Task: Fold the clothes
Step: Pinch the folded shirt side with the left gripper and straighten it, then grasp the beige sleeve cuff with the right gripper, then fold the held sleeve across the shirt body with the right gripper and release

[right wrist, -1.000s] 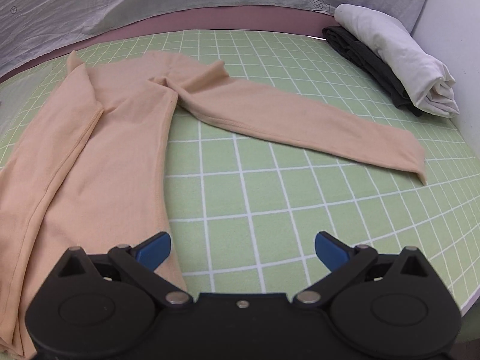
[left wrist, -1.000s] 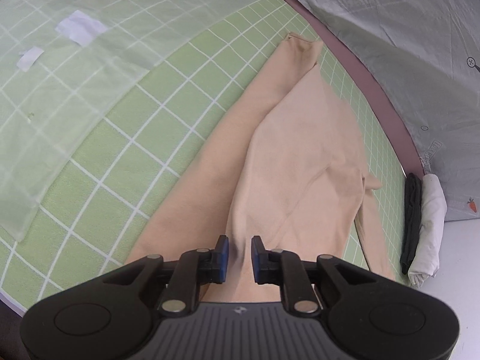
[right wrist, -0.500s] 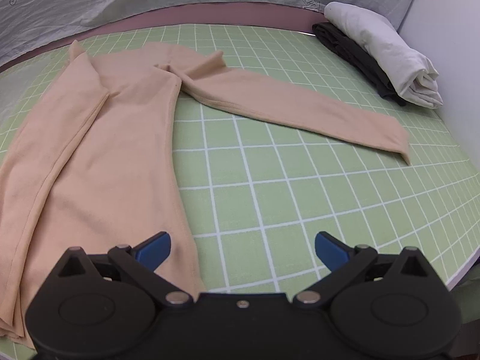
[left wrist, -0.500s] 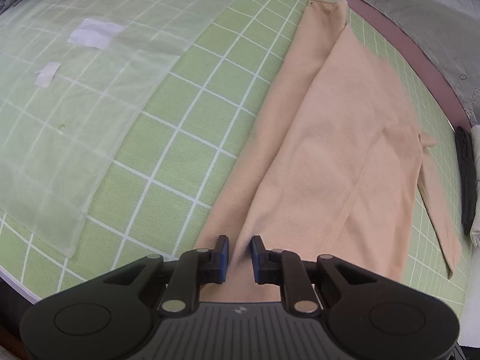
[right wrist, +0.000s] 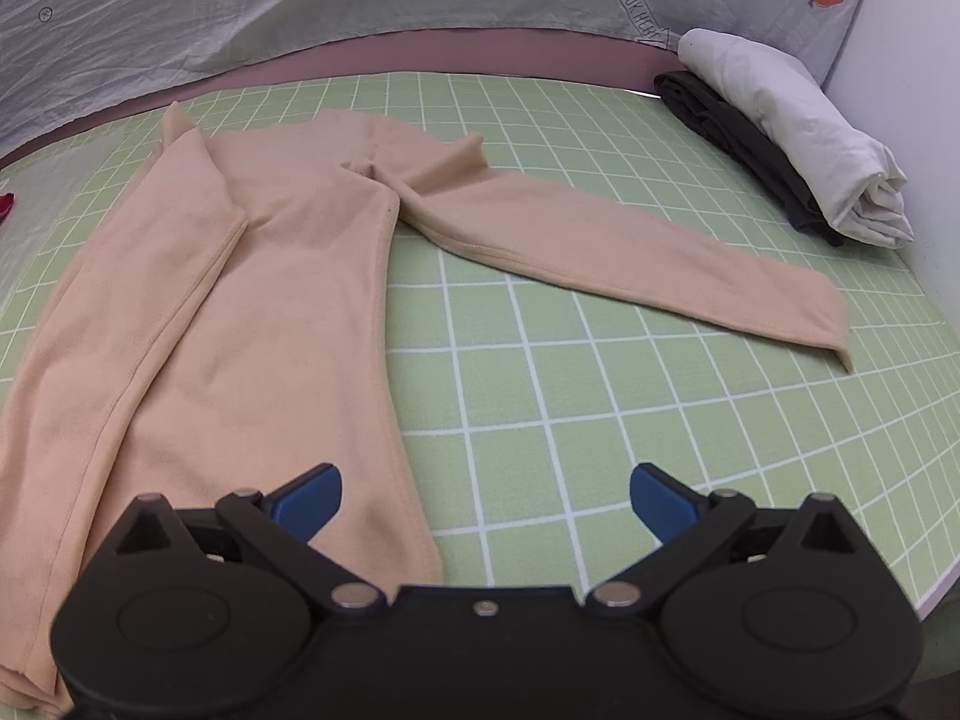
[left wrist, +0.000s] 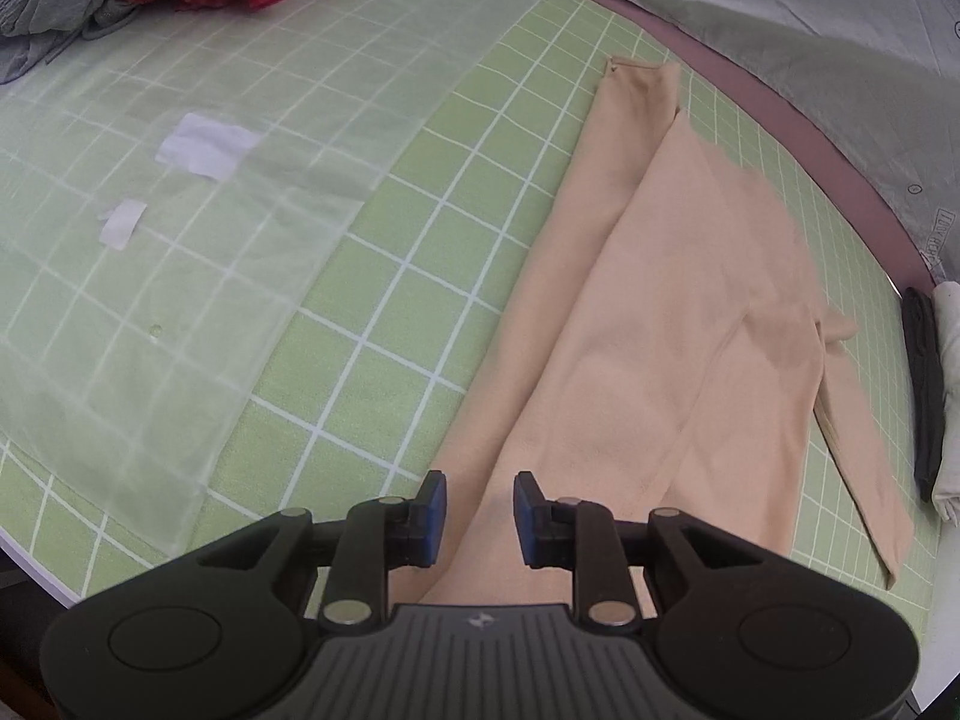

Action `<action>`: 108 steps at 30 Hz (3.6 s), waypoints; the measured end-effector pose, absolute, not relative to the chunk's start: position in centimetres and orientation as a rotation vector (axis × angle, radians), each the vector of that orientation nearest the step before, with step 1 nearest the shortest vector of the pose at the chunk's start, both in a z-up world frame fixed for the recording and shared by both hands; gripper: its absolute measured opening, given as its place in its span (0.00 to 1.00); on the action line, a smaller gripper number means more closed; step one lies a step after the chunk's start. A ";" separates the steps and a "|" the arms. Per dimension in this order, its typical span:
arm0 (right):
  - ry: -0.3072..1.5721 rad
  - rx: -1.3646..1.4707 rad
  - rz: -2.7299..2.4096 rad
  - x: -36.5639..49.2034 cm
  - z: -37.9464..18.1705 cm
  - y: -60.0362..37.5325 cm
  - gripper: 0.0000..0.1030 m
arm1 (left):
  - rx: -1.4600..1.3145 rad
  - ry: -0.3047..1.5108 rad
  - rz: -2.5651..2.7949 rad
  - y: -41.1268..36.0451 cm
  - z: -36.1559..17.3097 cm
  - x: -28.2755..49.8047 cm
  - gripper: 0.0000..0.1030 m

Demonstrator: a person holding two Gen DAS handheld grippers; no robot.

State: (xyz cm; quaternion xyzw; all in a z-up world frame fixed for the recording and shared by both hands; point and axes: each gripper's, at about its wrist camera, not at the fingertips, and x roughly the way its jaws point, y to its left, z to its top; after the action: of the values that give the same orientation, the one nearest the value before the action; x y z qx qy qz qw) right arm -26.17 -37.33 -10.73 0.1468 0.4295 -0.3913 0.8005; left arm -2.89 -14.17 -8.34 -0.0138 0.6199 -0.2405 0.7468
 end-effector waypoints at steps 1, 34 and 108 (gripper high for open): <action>0.917 0.317 -0.839 -26.0 -10.7 -37.6 1.00 | -0.025 1.351 -0.522 -14.3 -8.2 -2.7 0.27; 0.807 0.439 -1.255 -33.3 -14.8 -63.2 1.00 | 0.160 1.172 -0.422 -28.1 -9.5 2.6 0.39; 0.874 0.544 -0.849 -25.6 -12.1 -49.9 0.91 | 0.126 0.961 -0.627 -29.9 -6.2 0.8 0.01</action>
State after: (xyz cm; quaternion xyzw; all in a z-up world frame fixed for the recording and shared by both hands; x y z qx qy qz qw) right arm -25.59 -49.87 -12.12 0.2523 0.4052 -0.3936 0.7857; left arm 0.78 -29.94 -6.20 0.0596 0.4541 -0.2962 0.8382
